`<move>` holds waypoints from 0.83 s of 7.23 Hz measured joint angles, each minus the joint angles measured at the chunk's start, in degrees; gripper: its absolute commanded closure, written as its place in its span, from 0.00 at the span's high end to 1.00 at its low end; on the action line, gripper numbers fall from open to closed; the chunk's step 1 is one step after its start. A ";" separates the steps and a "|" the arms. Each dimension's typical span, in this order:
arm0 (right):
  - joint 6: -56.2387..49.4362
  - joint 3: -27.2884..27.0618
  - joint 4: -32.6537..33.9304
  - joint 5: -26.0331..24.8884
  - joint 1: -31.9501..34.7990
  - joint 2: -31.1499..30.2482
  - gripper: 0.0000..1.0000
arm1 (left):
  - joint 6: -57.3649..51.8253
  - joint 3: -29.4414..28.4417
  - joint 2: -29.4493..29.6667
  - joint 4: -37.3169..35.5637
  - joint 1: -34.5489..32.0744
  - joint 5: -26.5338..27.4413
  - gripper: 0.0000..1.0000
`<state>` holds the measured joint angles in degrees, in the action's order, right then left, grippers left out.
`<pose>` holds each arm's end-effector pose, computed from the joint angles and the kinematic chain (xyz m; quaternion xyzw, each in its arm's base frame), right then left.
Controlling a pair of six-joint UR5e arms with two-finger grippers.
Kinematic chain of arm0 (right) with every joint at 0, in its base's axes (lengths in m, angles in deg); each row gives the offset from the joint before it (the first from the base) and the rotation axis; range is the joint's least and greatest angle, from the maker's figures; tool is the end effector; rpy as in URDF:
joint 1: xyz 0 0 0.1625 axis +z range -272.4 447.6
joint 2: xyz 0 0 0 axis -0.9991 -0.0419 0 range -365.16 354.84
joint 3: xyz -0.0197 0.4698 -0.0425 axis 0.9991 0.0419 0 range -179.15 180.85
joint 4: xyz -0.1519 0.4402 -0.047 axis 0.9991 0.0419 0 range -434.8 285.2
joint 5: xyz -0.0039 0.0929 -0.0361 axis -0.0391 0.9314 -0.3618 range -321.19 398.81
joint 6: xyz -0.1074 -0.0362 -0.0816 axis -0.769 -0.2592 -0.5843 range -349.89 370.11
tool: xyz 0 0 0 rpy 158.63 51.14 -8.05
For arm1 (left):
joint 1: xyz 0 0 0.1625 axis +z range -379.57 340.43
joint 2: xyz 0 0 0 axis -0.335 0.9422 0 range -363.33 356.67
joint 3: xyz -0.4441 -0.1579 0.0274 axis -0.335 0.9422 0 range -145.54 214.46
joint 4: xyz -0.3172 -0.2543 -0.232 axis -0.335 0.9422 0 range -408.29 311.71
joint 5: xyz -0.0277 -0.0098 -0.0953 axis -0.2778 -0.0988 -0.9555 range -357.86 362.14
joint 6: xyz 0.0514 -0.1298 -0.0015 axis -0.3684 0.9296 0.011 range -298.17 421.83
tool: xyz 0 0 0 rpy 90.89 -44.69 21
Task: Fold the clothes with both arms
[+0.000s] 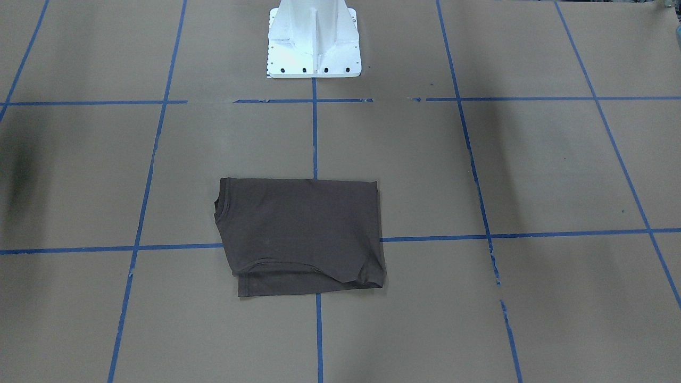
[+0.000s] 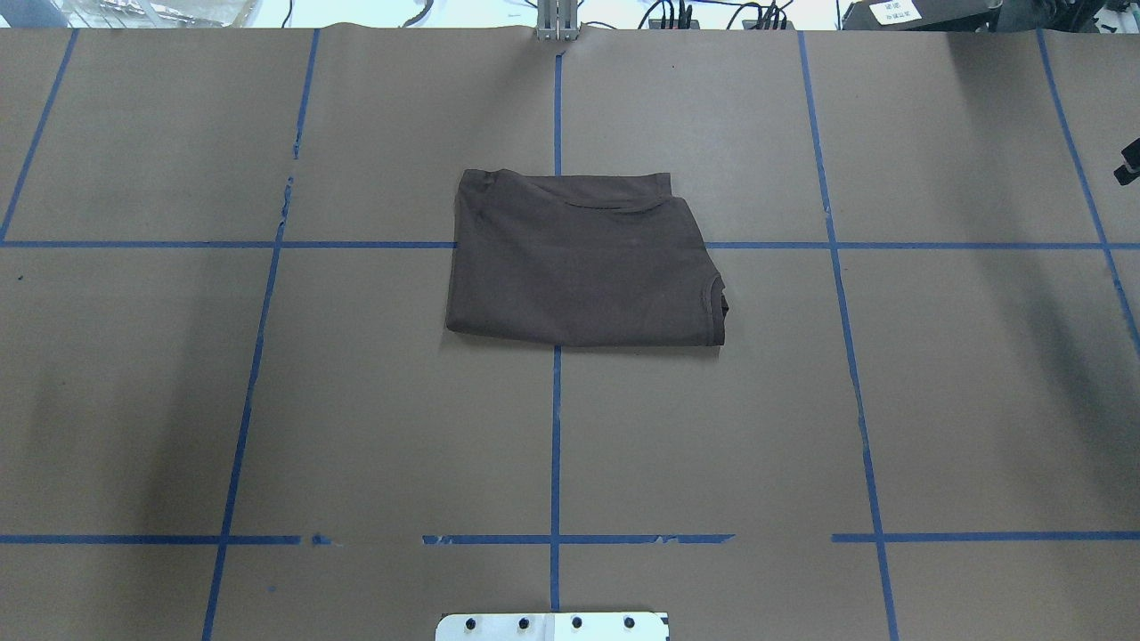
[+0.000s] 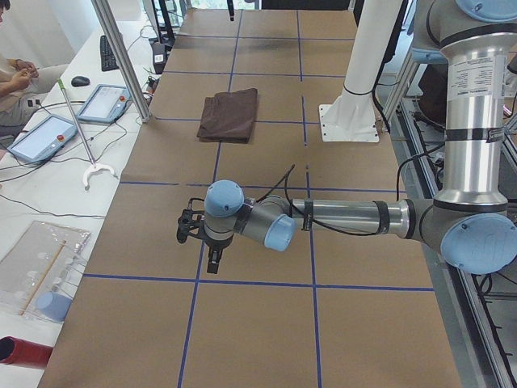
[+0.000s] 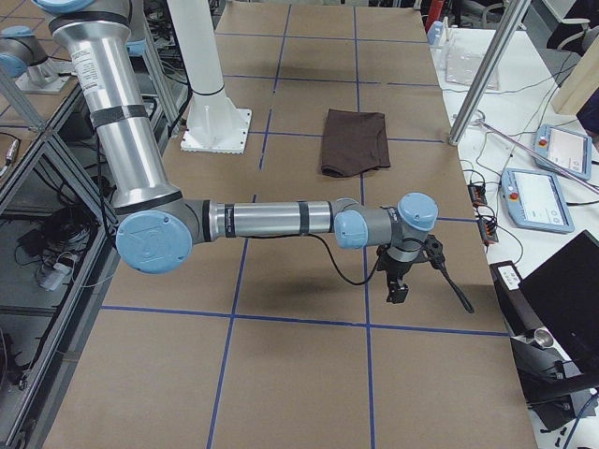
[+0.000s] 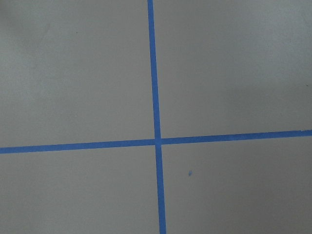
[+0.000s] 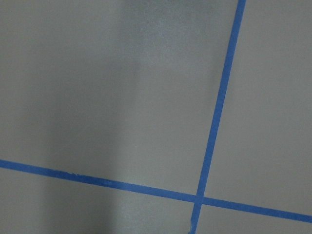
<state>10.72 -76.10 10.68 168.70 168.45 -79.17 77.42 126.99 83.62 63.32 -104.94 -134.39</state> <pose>-0.0667 -0.6891 0.6866 0.0320 -0.3444 -0.0920 0.9338 0.0126 -0.5519 0.6919 0.0973 0.4118 -0.0143 0.9059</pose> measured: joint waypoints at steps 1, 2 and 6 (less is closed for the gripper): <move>-0.07 0.07 -0.05 0.07 -0.08 0.24 1.00 | 0.06 -1.00 0.71 -0.39 0.04 -2.97 1.00; -0.07 0.07 -0.10 0.00 -0.12 0.53 1.00 | 0.18 -1.74 0.93 -0.40 0.07 -4.52 1.00; 0.33 -0.48 -0.04 0.30 -0.95 1.61 1.00 | 0.03 -2.46 2.33 1.57 0.06 -4.70 1.00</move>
<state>11.05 -76.58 10.64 169.00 167.50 -77.56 77.45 124.53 85.96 64.89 -104.88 -139.08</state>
